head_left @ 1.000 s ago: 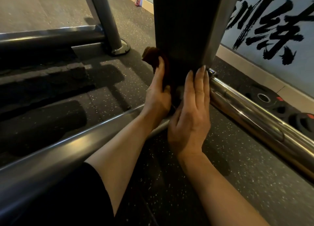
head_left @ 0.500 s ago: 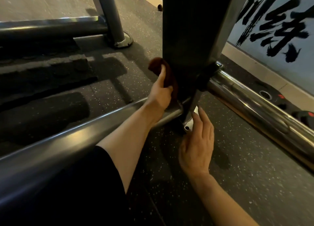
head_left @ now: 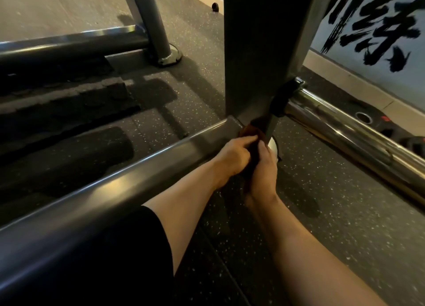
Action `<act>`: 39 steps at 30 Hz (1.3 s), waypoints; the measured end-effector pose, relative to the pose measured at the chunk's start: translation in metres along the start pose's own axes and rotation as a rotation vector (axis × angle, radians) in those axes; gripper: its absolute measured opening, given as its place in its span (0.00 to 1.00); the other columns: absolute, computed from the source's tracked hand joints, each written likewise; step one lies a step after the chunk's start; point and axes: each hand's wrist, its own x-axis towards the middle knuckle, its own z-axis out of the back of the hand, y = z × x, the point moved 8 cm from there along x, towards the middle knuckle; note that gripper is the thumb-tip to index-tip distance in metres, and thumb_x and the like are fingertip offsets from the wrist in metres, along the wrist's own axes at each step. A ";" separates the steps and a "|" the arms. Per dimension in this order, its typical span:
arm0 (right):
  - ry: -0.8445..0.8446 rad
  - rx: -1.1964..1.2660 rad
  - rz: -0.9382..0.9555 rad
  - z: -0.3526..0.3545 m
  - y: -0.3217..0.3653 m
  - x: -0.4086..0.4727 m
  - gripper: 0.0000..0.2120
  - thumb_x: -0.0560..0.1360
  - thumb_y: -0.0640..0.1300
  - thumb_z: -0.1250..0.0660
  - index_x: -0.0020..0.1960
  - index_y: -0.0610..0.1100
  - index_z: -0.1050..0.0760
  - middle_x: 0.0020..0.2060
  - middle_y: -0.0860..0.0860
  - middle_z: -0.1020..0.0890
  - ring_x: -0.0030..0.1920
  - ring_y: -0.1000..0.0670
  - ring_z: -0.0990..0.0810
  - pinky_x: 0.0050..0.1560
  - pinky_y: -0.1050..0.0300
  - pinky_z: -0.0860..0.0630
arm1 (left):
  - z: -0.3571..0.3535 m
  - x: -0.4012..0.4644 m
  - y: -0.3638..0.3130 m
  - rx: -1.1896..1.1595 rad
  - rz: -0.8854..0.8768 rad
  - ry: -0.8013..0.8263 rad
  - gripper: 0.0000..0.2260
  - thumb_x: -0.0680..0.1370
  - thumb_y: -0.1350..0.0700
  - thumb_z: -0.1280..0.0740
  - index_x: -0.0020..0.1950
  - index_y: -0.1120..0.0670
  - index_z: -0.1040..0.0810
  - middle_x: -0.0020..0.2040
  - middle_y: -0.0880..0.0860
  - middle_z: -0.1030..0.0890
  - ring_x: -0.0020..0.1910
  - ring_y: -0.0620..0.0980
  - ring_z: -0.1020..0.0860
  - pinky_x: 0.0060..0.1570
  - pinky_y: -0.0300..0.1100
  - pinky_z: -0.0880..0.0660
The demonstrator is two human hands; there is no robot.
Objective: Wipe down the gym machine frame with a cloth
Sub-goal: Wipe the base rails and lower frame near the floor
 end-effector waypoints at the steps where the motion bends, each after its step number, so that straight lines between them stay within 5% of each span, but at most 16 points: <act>1: -0.012 0.008 -0.030 -0.001 -0.003 0.003 0.15 0.81 0.48 0.40 0.67 0.51 0.28 0.58 0.47 0.20 0.58 0.47 0.20 0.61 0.44 0.24 | 0.006 0.000 0.000 0.029 0.001 -0.047 0.24 0.81 0.64 0.45 0.75 0.46 0.34 0.73 0.55 0.34 0.68 0.55 0.31 0.70 0.52 0.33; 3: -0.085 -0.185 0.010 0.004 0.000 0.009 0.17 0.79 0.44 0.36 0.67 0.52 0.28 0.58 0.48 0.21 0.58 0.47 0.21 0.60 0.44 0.23 | 0.023 -0.004 -0.003 0.227 0.001 -0.176 0.23 0.80 0.62 0.43 0.73 0.46 0.32 0.72 0.55 0.34 0.69 0.57 0.35 0.71 0.54 0.36; 6: -0.145 -0.786 0.219 0.004 0.017 0.014 0.25 0.75 0.41 0.33 0.71 0.51 0.30 0.65 0.48 0.28 0.64 0.47 0.28 0.69 0.48 0.31 | 0.044 -0.020 -0.008 0.575 -0.090 -0.293 0.22 0.80 0.60 0.41 0.75 0.51 0.35 0.76 0.54 0.40 0.76 0.57 0.47 0.73 0.53 0.47; 11: 0.014 -1.285 0.493 -0.039 0.004 -0.008 0.26 0.80 0.44 0.40 0.77 0.50 0.41 0.76 0.49 0.38 0.76 0.45 0.44 0.74 0.44 0.43 | 0.050 -0.039 0.006 0.869 -0.078 -0.225 0.26 0.80 0.56 0.38 0.77 0.53 0.40 0.80 0.53 0.49 0.79 0.54 0.54 0.76 0.58 0.57; 14: -0.008 -1.474 0.543 -0.055 0.008 0.000 0.24 0.81 0.46 0.42 0.76 0.47 0.39 0.77 0.49 0.41 0.76 0.44 0.44 0.72 0.43 0.42 | 0.059 -0.042 0.017 0.973 -0.034 -0.204 0.34 0.77 0.58 0.35 0.79 0.54 0.48 0.80 0.54 0.52 0.79 0.55 0.55 0.75 0.60 0.56; 17: -0.115 -1.525 0.590 -0.049 0.027 0.012 0.23 0.80 0.43 0.40 0.74 0.44 0.38 0.74 0.48 0.40 0.71 0.41 0.39 0.67 0.44 0.37 | 0.067 -0.041 0.024 1.011 -0.037 -0.169 0.37 0.77 0.58 0.33 0.79 0.52 0.52 0.80 0.55 0.54 0.78 0.55 0.56 0.75 0.60 0.56; 22: 0.090 -1.489 0.561 -0.045 0.008 0.010 0.26 0.82 0.45 0.44 0.79 0.49 0.45 0.79 0.49 0.45 0.78 0.44 0.50 0.77 0.45 0.49 | 0.068 -0.040 0.021 1.083 -0.088 -0.212 0.34 0.77 0.58 0.33 0.79 0.50 0.48 0.80 0.54 0.50 0.78 0.54 0.51 0.76 0.57 0.51; 31: 0.165 -1.560 0.554 -0.086 0.026 0.009 0.23 0.78 0.41 0.39 0.72 0.51 0.32 0.71 0.52 0.29 0.71 0.43 0.37 0.69 0.45 0.35 | 0.069 -0.036 0.029 1.035 -0.106 -0.230 0.32 0.78 0.55 0.33 0.78 0.49 0.45 0.80 0.52 0.50 0.78 0.53 0.53 0.74 0.57 0.57; 33: 0.272 -1.478 0.530 -0.089 0.023 -0.011 0.20 0.77 0.40 0.36 0.68 0.49 0.27 0.65 0.52 0.26 0.68 0.45 0.34 0.67 0.48 0.32 | 0.067 -0.043 0.023 0.948 -0.083 -0.223 0.25 0.79 0.56 0.34 0.75 0.51 0.36 0.78 0.53 0.42 0.78 0.54 0.46 0.75 0.58 0.53; 35: 0.334 -1.373 0.433 -0.080 0.025 -0.026 0.16 0.77 0.39 0.35 0.64 0.48 0.24 0.60 0.49 0.23 0.63 0.47 0.28 0.63 0.49 0.28 | 0.065 -0.053 0.010 0.815 -0.092 -0.281 0.13 0.79 0.57 0.35 0.64 0.54 0.26 0.68 0.55 0.28 0.66 0.53 0.29 0.70 0.53 0.35; 37: 0.259 -1.321 0.479 -0.061 0.047 -0.045 0.12 0.77 0.39 0.36 0.59 0.47 0.21 0.55 0.49 0.21 0.57 0.49 0.23 0.59 0.53 0.25 | 0.060 -0.067 -0.015 0.710 -0.237 -0.374 0.07 0.79 0.56 0.34 0.56 0.54 0.22 0.61 0.53 0.24 0.55 0.48 0.25 0.57 0.42 0.28; 39: 0.115 -1.312 0.706 -0.043 0.089 -0.072 0.11 0.77 0.40 0.36 0.56 0.47 0.21 0.52 0.52 0.22 0.53 0.53 0.25 0.54 0.62 0.29 | 0.044 -0.085 -0.053 0.642 -0.523 -0.414 0.08 0.78 0.55 0.33 0.56 0.54 0.21 0.63 0.51 0.24 0.57 0.45 0.25 0.57 0.35 0.31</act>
